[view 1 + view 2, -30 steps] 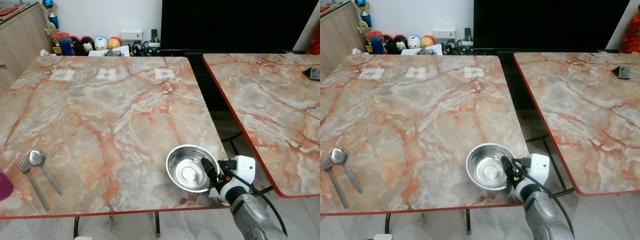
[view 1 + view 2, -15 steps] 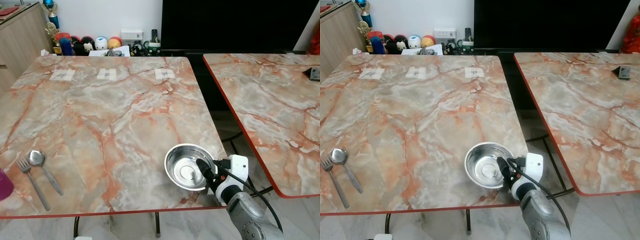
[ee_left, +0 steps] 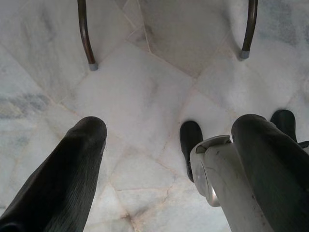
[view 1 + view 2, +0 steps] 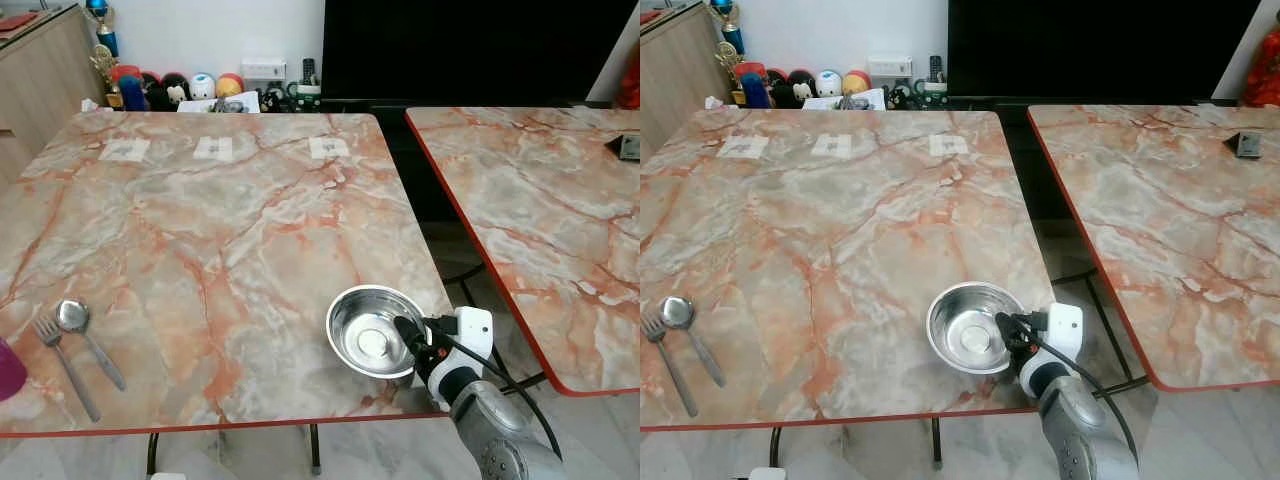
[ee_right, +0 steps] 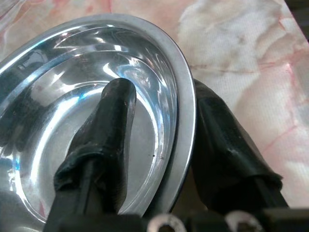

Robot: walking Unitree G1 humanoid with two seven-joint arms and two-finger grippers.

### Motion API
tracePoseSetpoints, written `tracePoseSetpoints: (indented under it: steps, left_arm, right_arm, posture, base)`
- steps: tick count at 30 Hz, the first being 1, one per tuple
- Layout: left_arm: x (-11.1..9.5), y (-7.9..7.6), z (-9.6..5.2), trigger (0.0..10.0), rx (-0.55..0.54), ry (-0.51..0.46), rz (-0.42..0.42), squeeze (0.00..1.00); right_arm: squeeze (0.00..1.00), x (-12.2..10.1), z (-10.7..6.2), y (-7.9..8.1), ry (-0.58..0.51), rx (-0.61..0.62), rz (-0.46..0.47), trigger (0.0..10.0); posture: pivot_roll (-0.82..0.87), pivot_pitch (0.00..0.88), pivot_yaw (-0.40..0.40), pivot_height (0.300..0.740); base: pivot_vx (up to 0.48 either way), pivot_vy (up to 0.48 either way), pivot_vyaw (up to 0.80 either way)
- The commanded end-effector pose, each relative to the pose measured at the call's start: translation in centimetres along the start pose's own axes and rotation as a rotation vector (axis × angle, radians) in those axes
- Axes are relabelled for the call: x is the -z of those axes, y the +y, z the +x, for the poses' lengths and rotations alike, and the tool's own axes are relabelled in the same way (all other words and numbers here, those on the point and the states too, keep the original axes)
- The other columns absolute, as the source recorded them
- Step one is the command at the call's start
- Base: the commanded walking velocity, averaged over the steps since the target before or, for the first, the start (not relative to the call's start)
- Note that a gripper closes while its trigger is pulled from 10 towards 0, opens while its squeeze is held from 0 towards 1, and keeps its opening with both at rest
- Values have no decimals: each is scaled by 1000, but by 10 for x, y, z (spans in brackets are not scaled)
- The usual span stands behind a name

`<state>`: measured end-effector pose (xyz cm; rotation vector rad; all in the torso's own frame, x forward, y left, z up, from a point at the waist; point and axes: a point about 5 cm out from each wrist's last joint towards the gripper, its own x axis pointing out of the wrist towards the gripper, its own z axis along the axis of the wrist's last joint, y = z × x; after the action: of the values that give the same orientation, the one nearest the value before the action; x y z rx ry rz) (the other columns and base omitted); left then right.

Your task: Setting the table

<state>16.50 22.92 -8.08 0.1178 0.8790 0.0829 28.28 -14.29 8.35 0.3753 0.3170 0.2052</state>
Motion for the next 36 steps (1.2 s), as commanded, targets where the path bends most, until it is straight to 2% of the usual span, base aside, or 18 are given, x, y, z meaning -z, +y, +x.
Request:
tracePoseSetpoints:
  steps: [1, 5, 9, 16, 19, 23, 24, 25, 27, 29, 30, 31, 33, 36]
  left_arm:
    - [6, 0, -1, 10000, 0, 31, 20, 0]
    - [7, -1, -1, 10000, 7, 36, 19, 0]
    - [8, -2, -2, 10000, 7, 39, 19, 0]
    - [11, -4, -2, 10000, 8, 47, 19, 0]
    - [12, -4, -2, 10000, 8, 50, 18, 0]
    - [11, -4, -2, 10000, 7, 51, 18, 0]
    - [12, -4, -2, 10000, 5, 51, 18, 0]
    - [12, -4, -2, 10000, 5, 51, 18, 0]
    - [12, -4, -2, 10000, 4, 52, 20, 0]
    - [12, -4, -2, 10000, 3, 52, 20, 0]
    - [12, -4, -2, 10000, 3, 52, 21, 0]
    - [12, -4, -2, 10000, 2, 52, 21, 0]
    - [12, -3, -3, 10000, 0, 52, 22, 0]
    - [12, -3, -3, 10000, -1, 53, 23, 0]
  right_arm:
    - [0, 1, 0, -1, -2, 4, 2, 0]
    - [0, 0, 1, 0, -6, 2, 2, 0]
    - [0, 0, 1, 0, -7, 2, 0, 706]
    - [0, -5, 2, -1, -52, 25, -5, 510]
    - [0, -13, 2, -3, -113, 52, 17, 0]
    - [0, -24, 1, -5, -208, 83, 48, 0]
    - [0, -33, 0, -7, -279, 104, 82, 275]
    - [0, -33, 0, -7, -279, 104, 82, 275]
    - [0, -39, -1, -7, -333, 111, 121, 1529]
    - [0, -42, -2, -5, -369, 97, 139, 1804]
    - [0, -43, -1, -4, -376, 92, 146, 3882]
    - [0, -43, -1, -3, -382, 86, 156, 5529]
    - [0, -44, -1, 0, -410, 73, 183, 10000]
    - [0, -45, -1, 0, -427, 71, 202, 10000]
  posture:
    - [22, 98, -50, 740]
    - [21, 101, -49, 740]
    - [20, 102, -50, 740]
    - [21, 103, -50, 740]
    - [21, 104, -51, 740]
    - [22, 103, -51, 740]
    - [21, 103, -51, 740]
    - [21, 103, -51, 740]
    - [21, 103, -51, 740]
    - [21, 103, -51, 740]
    - [21, 103, -50, 740]
    - [21, 103, -50, 740]
    - [25, 103, -50, 740]
    - [25, 103, -50, 740]
  base:
    - [0, 0, 0]
    - [0, 0, 0]
    - [0, 0, 0]
    - [0, 0, 0]
    - [0, 0, 0]
    - [0, 0, 0]
    - [0, 0, 0]
    - [0, 0, 0]
    - [0, 0, 0]
    - [0, 0, 0]
    - [0, 0, 0]
    - [0, 0, 0]
    - [0, 0, 0]
    - [0, 0, 0]
